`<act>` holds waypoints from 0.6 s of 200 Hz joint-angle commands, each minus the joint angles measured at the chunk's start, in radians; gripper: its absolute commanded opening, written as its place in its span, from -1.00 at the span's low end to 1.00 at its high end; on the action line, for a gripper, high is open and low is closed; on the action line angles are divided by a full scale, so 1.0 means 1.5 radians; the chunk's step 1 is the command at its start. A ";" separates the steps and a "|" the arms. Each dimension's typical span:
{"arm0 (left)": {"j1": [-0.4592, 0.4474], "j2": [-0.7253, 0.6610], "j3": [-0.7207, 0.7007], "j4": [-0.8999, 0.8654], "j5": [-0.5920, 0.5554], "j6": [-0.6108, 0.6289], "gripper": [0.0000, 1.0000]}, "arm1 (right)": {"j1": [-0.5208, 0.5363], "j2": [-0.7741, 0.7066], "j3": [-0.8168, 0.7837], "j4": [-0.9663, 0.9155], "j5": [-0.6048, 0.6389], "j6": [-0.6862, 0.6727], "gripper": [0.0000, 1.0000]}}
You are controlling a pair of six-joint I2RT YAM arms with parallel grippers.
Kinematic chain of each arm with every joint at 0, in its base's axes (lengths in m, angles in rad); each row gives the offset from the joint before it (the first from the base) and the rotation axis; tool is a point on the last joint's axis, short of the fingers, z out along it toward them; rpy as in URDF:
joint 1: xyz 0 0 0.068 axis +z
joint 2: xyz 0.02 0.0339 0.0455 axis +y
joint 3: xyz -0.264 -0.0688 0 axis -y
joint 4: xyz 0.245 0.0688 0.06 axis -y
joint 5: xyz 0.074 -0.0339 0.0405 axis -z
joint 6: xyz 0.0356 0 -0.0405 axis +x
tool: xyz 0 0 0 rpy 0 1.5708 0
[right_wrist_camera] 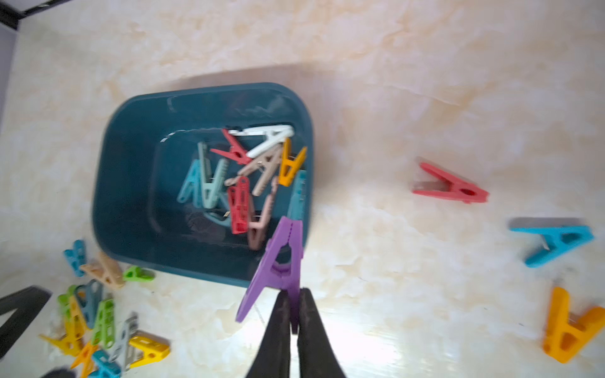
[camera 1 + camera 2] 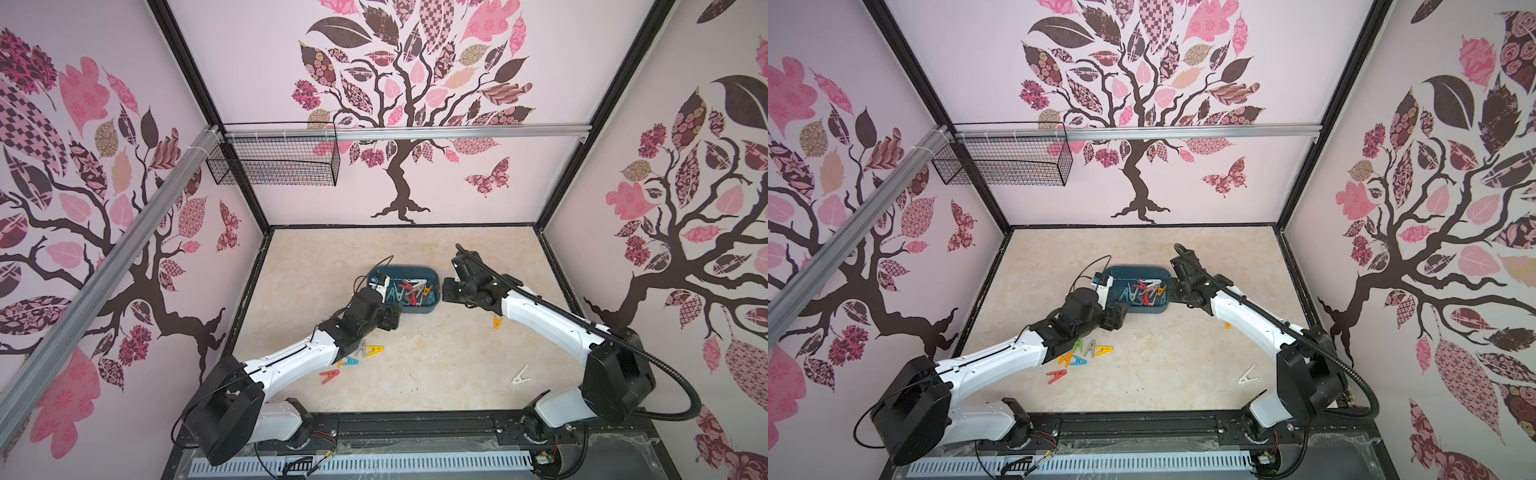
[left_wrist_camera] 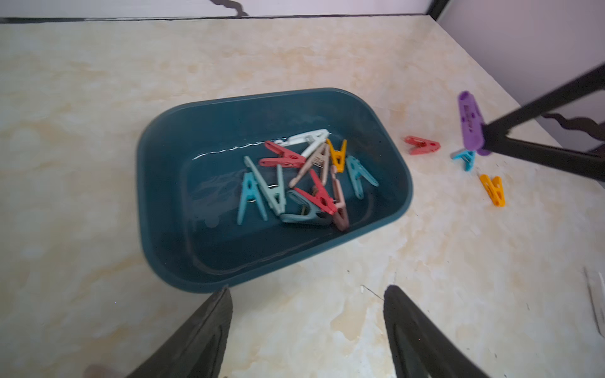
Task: Put the clothespins into the storage box
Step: Place the clothespin in the storage box.
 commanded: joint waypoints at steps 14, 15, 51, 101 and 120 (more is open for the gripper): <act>0.010 -0.018 -0.033 -0.011 0.010 -0.038 0.53 | -0.003 0.115 0.079 0.023 -0.020 0.011 -0.81; 0.009 -0.019 -0.033 -0.011 0.011 -0.039 0.53 | -0.002 0.118 0.082 0.023 -0.020 0.011 -0.81; 0.009 -0.042 -0.054 -0.006 0.034 -0.050 0.52 | -0.005 0.204 0.189 0.000 -0.013 -0.018 -0.62; -0.059 -0.040 -0.026 -0.003 -0.008 0.064 0.52 | -0.045 0.139 0.155 -0.008 0.007 -0.027 -0.32; -0.107 -0.011 0.002 -0.009 -0.014 0.115 0.53 | -0.080 0.081 0.076 -0.003 0.011 -0.025 -0.32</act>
